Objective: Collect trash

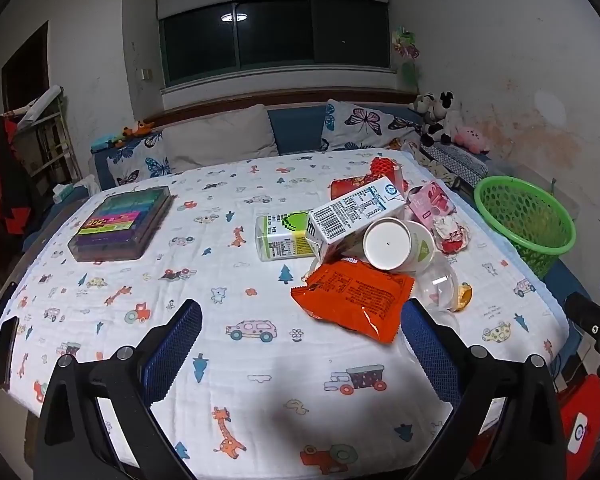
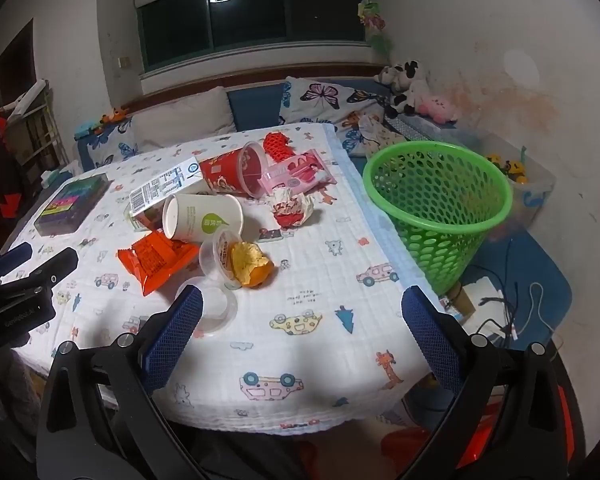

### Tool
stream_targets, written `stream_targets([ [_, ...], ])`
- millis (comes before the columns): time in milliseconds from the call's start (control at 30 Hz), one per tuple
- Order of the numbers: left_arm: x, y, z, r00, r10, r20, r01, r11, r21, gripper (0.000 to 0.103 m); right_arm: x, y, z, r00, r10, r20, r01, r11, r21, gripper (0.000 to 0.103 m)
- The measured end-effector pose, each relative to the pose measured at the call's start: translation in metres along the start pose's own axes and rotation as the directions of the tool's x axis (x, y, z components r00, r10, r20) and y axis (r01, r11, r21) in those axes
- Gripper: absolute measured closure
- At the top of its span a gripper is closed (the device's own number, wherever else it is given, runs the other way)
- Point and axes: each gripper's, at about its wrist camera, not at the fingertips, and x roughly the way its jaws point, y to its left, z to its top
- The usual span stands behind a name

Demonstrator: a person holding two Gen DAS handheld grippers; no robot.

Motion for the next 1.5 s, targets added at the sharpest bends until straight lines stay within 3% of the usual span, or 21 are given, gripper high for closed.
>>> stream_targets([
  [1500,0.01,0.001,0.001,1.0,0.002,-0.021,-0.003,1.0,-0.017,0.007,0.004,0.001,0.005,1.0,0.012,-0.003,-0.012,1.0,0.006,0.004],
])
